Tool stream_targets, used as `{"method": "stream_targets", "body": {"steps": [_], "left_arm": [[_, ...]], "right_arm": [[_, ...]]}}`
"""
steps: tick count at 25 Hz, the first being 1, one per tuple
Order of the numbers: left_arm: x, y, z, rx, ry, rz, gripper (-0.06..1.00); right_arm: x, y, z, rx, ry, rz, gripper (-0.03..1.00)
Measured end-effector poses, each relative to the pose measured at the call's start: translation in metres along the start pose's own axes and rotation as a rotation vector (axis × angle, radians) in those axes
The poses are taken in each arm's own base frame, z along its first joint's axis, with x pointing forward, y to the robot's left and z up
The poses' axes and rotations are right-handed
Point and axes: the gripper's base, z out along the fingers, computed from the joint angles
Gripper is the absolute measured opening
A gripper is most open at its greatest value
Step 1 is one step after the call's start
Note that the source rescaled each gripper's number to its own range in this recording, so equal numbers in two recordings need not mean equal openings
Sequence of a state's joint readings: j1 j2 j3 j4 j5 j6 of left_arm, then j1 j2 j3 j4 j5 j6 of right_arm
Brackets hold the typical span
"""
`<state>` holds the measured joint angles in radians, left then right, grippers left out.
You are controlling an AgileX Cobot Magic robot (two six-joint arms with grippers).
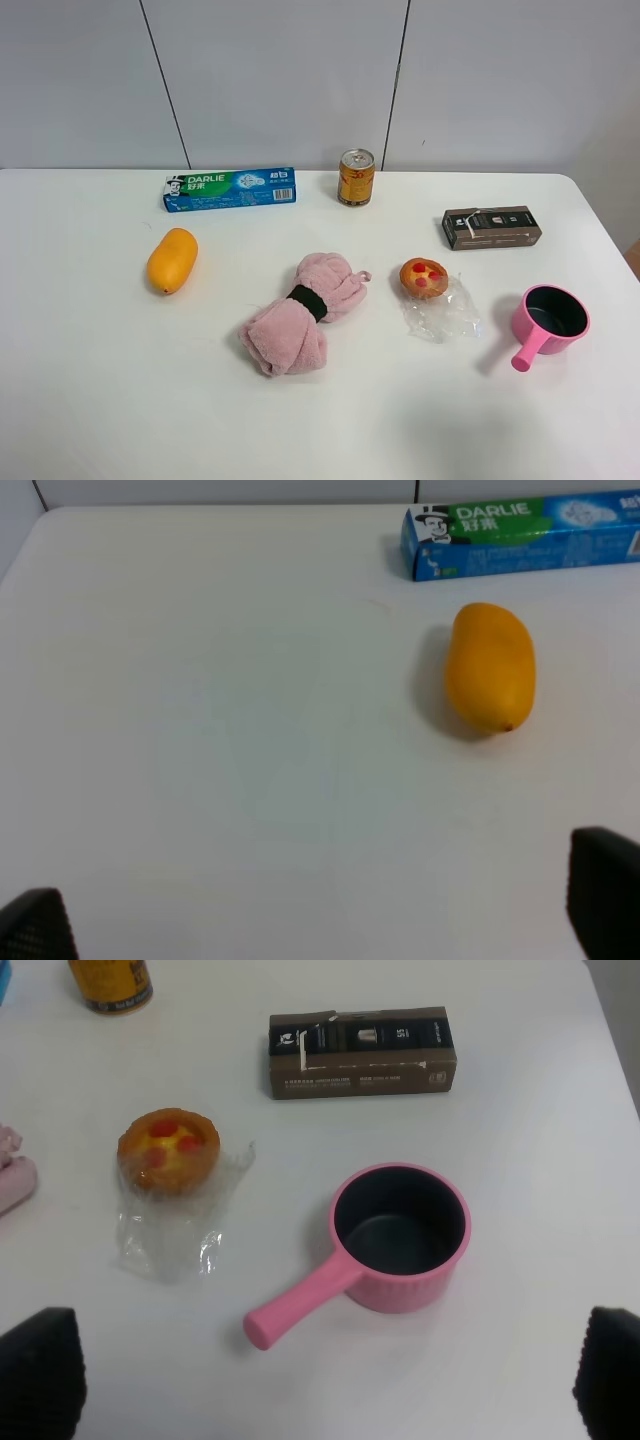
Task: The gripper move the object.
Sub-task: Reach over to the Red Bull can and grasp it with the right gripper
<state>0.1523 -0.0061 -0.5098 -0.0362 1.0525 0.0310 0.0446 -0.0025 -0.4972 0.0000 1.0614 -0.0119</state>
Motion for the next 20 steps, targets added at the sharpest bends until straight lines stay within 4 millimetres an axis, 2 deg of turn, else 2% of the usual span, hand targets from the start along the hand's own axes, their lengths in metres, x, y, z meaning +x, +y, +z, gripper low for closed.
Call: {"method": "stream_targets", "body": {"steps": [20], "left_arm": [[0.0000,0.0000,0.0000,0.000,0.000,0.000,1.00]], "right_arm": [[0.0000,0.0000,0.0000,0.000,0.000,0.000,1.00]]}}
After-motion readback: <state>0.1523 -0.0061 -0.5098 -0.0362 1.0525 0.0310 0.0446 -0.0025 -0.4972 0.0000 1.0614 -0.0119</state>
